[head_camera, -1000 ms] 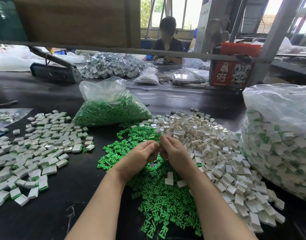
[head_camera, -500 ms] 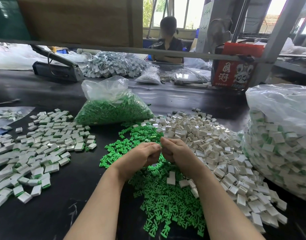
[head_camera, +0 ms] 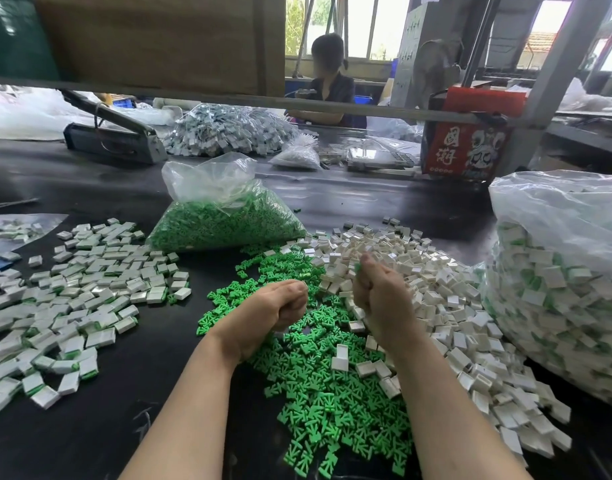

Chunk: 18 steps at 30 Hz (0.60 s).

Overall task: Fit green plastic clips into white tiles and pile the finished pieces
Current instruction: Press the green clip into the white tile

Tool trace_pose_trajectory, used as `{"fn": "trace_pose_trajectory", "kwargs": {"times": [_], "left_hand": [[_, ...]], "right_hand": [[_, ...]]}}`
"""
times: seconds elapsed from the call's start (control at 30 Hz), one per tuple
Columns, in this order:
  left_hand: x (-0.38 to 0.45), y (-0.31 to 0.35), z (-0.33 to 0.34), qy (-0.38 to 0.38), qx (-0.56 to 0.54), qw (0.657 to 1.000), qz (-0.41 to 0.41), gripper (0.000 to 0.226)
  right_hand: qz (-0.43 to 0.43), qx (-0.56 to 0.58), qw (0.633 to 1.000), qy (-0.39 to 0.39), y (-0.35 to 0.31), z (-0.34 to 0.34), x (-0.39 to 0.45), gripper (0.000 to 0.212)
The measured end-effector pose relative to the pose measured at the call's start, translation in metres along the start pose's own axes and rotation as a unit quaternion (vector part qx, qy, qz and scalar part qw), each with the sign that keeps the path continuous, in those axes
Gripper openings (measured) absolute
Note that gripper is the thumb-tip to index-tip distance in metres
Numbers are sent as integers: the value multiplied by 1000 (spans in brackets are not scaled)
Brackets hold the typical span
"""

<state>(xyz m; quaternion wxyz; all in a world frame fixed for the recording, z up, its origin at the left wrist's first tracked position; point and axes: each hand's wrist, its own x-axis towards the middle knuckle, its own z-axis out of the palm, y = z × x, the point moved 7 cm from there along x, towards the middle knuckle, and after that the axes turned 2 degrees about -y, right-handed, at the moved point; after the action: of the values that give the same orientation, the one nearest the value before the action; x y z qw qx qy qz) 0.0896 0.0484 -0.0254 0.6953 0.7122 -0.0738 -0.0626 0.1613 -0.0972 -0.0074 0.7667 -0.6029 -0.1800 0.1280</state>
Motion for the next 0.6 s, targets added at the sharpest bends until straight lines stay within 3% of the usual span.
{"fn": "trace_pose_trajectory", "kwargs": {"times": [0.2,0.6], "left_hand": [[4,2,10,-2,7,1000,1,30],[2,5,11,-20,15,1000,6,30]], "right_hand": [[13,-166,977,-130,7,43,-6,42],[-1,-182,976,-120,2,43,-8,44]]}}
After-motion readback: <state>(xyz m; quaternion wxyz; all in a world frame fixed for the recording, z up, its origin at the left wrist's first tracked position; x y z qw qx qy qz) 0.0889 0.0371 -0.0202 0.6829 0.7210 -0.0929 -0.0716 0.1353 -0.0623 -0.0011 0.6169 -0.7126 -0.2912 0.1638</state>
